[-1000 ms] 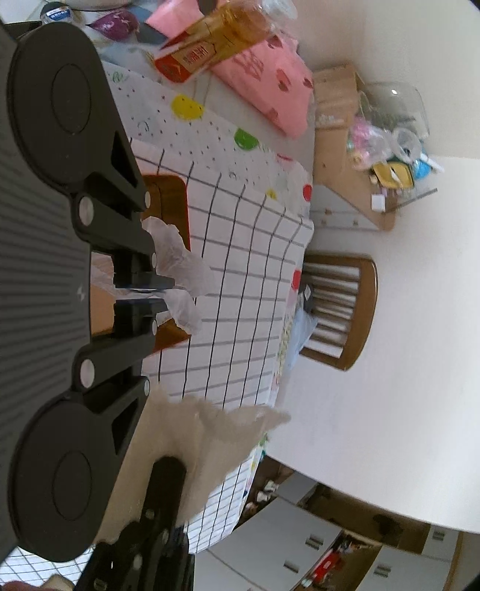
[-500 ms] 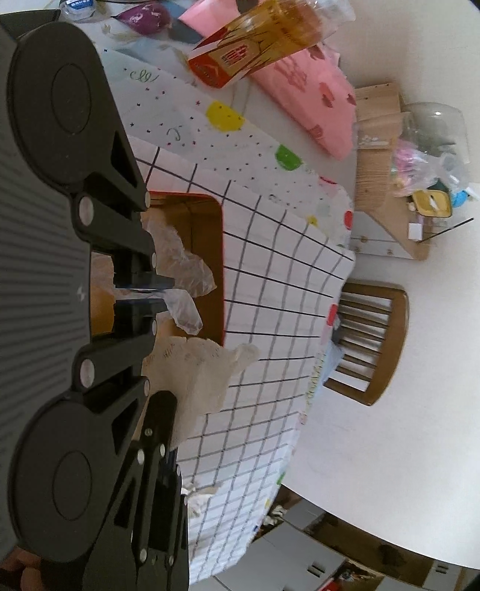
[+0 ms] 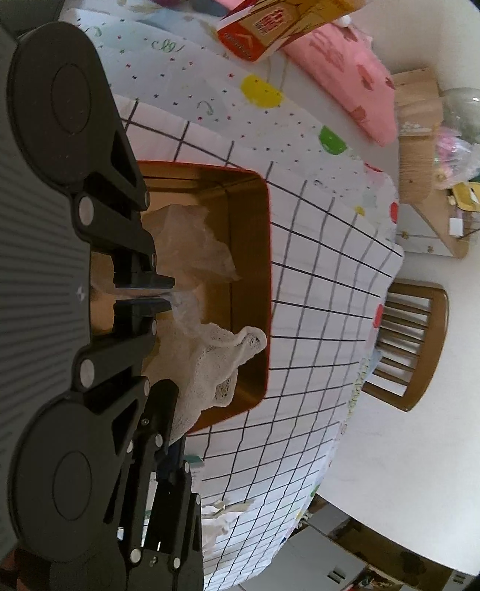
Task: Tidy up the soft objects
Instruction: 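Carry the plastic bag in the left tool while the right tool carries the mesh cloth over the tin, then open the left tool over the tin while the right tool opens, dropping the mesh cloth, then move both tools back toward the white cloths beside the yellow duck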
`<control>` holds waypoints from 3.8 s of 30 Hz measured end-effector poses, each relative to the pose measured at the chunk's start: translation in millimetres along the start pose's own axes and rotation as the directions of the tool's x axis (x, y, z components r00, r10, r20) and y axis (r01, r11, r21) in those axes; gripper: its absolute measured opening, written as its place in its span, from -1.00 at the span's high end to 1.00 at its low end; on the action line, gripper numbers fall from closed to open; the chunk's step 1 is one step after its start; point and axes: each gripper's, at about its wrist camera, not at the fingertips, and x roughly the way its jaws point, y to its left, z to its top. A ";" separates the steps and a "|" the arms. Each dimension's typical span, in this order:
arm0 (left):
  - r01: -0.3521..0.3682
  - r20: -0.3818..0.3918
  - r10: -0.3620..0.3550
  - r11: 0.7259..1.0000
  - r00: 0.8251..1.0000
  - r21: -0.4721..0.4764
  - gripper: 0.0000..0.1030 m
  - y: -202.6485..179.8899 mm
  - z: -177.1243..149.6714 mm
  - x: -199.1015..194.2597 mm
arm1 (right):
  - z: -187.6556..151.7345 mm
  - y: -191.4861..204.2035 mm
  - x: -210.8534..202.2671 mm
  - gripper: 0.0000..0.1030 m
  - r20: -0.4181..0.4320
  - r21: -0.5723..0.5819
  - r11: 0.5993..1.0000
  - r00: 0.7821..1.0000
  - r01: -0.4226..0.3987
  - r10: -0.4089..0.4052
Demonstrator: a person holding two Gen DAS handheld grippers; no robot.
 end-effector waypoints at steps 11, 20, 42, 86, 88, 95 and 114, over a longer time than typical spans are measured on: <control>-0.007 -0.023 0.006 0.999 1.000 -0.035 0.90 6.5 -1.9 4.6 | -5.6 3.9 -1.6 0.58 0.000 -0.044 0.999 1.000 -0.027 0.027; -0.008 -0.004 0.008 0.999 1.000 -0.050 0.86 9.9 -3.0 -3.6 | -8.0 3.4 -16.1 0.16 0.040 -0.057 0.998 0.999 -0.032 0.034; 0.008 0.109 -0.010 1.000 0.994 0.017 0.73 -3.0 -10.7 -53.5 | -19.9 -11.2 -80.4 -0.12 0.142 0.017 1.000 0.990 -0.023 0.021; 0.206 0.206 -0.317 0.880 0.926 0.428 -0.96 -187.7 -37.8 -101.6 | -171.7 -111.1 -242.2 -0.91 0.293 0.327 0.914 0.893 0.242 -0.341; 0.213 0.191 -0.315 0.883 0.930 0.418 -0.96 -196.7 -36.3 -91.8 | -178.7 -118.7 -240.3 -0.91 0.278 0.334 0.909 0.895 0.251 -0.349; 0.232 0.158 -0.319 0.882 0.934 0.410 -0.96 -224.6 -30.3 -60.1 | -189.5 -138.6 -226.0 -0.91 0.223 0.322 0.905 0.906 0.279 -0.359; 0.231 0.046 -0.274 0.879 0.961 0.418 -0.96 -291.9 -10.2 40.7 | -180.6 -190.5 -165.6 -0.75 0.125 0.283 0.919 0.939 0.276 -0.320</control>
